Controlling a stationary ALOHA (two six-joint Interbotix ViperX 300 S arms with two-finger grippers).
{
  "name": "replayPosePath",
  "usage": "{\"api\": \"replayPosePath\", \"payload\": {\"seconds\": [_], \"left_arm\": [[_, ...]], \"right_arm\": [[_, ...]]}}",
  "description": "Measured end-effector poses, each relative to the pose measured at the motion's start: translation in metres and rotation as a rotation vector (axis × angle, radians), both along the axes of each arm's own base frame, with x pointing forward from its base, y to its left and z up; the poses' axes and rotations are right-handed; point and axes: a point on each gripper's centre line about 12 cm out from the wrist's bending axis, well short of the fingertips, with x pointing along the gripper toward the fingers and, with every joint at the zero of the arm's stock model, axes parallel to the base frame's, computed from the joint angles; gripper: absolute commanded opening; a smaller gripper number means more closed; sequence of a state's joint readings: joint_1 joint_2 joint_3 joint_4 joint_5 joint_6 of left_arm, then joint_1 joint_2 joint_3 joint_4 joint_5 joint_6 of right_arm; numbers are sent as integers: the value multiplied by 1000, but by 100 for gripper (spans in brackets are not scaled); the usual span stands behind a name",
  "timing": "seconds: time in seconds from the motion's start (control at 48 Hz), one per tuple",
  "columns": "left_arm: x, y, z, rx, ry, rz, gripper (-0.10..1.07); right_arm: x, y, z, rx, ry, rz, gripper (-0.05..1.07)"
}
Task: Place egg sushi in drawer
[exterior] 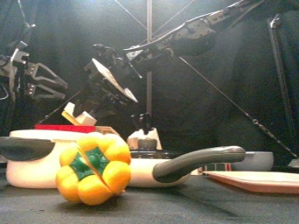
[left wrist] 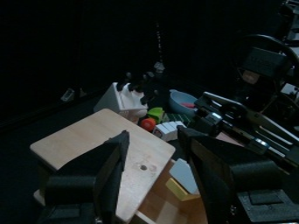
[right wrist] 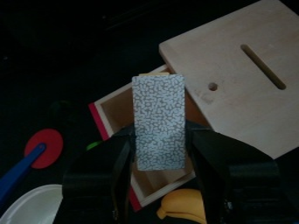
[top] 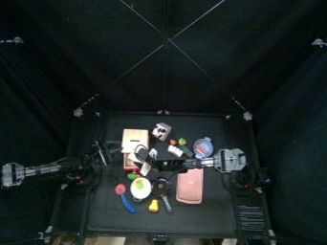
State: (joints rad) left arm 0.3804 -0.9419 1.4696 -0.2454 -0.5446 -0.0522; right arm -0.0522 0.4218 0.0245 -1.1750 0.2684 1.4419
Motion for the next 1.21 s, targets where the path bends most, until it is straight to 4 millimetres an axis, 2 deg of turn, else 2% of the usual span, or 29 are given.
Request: {"api": "replayPosePath", "payload": {"seconds": [0.354,0.604,1.208], "left_arm": [[0,0,0,1,2,-2,86],[-1,0,-2,-1,6,0,86],[-1,0,-2,-2,6,0,86]], "right_arm": [[5,0,-12,3,15,4,67],[5,0,-14,6,19,4,76],[5,1,-16,16,20,-1,89]]}}
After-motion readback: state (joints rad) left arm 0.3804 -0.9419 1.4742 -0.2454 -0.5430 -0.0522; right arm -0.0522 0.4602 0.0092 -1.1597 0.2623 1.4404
